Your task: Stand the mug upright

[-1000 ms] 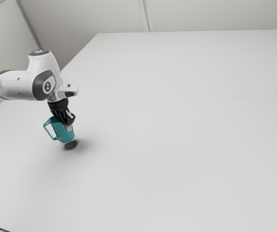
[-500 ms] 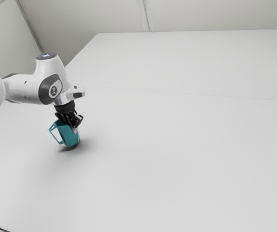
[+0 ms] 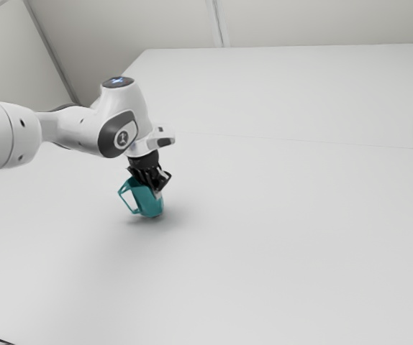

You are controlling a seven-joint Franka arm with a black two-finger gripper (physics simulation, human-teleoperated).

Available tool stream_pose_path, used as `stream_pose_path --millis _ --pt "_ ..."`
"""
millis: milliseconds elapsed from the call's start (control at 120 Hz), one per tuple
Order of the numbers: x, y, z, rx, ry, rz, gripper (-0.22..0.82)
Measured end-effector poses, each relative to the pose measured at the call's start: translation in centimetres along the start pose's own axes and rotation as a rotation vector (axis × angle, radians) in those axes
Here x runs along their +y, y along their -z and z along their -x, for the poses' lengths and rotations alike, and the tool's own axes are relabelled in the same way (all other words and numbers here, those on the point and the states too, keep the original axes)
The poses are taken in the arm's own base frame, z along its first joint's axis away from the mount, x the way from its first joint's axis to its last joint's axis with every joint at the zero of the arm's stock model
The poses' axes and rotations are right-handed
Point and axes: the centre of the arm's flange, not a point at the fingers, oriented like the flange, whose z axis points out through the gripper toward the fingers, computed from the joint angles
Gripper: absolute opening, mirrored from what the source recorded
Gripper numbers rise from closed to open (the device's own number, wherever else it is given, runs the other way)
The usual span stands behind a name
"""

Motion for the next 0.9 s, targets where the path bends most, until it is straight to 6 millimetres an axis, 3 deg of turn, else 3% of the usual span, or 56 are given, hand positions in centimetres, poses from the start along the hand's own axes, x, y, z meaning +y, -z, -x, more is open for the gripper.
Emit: stream_pose_path --millis 150,333,517,650,733,900 --pt "3.2 -0.8 -0.6 -0.004 -0.019 0.011 -0.18" --pt "3.8 -0.9 -0.8 0.004 0.002 0.013 -0.18" --pt "3.8 -1.6 -0.8 0.0 0.026 0.022 0.22" --pt "3.8 -1.0 -0.8 0.01 0.042 0.02 0.4" --pt "4.0 3.7 -1.2 0.069 0.043 -0.004 0.47" --pt "5.4 18.2 -2.1 0.181 0.042 -0.047 0.54"
